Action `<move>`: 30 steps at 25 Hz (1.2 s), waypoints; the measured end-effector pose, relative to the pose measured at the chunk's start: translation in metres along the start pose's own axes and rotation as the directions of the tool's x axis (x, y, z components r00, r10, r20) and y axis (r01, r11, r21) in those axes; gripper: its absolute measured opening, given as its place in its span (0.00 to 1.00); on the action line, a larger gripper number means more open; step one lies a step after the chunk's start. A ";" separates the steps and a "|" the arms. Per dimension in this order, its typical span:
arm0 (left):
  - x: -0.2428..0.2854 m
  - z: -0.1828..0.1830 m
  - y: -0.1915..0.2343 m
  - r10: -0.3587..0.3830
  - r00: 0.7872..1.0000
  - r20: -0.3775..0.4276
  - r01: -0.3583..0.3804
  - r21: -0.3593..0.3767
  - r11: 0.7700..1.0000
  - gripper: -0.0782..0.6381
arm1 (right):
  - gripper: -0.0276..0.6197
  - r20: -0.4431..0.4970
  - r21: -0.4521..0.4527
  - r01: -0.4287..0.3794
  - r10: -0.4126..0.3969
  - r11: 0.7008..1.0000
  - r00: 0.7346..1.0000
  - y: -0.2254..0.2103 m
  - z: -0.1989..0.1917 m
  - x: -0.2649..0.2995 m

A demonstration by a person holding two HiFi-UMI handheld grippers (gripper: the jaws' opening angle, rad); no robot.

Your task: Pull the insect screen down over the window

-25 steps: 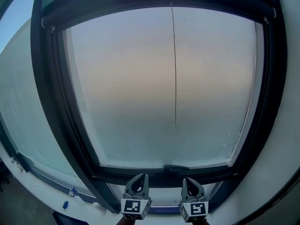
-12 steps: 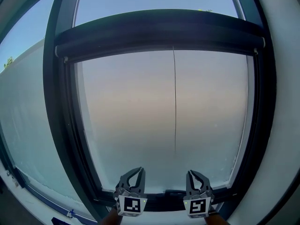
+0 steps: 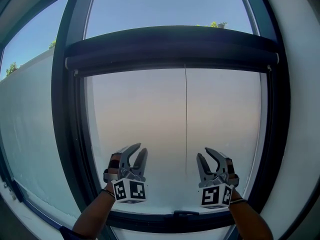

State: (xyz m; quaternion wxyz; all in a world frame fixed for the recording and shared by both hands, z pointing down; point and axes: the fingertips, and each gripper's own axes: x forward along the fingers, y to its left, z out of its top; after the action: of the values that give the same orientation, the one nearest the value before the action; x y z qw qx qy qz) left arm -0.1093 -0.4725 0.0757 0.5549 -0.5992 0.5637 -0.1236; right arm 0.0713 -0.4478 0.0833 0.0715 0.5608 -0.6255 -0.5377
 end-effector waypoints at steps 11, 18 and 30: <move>0.054 0.016 0.118 0.117 0.988 -0.098 -0.082 0.306 0.949 0.43 | 0.30 -0.002 -0.386 0.099 -0.108 0.917 0.994 -0.094 0.033 0.076; 0.087 0.049 0.181 0.191 0.975 -0.110 -0.121 0.458 0.881 0.43 | 0.34 -0.039 -0.508 0.162 -0.210 0.846 0.977 -0.165 0.071 0.122; 0.131 0.067 0.206 0.215 0.965 -0.153 -0.110 0.507 0.855 0.43 | 0.36 -0.113 -0.614 0.154 -0.279 0.774 0.954 -0.210 0.082 0.157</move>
State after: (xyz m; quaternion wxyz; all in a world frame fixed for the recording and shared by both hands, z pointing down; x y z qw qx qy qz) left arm -0.1245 -0.4917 -0.1768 0.6374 -0.3712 0.6159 -0.2767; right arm 0.0892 -0.4778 -0.1886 0.2440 0.6281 -0.3443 -0.6538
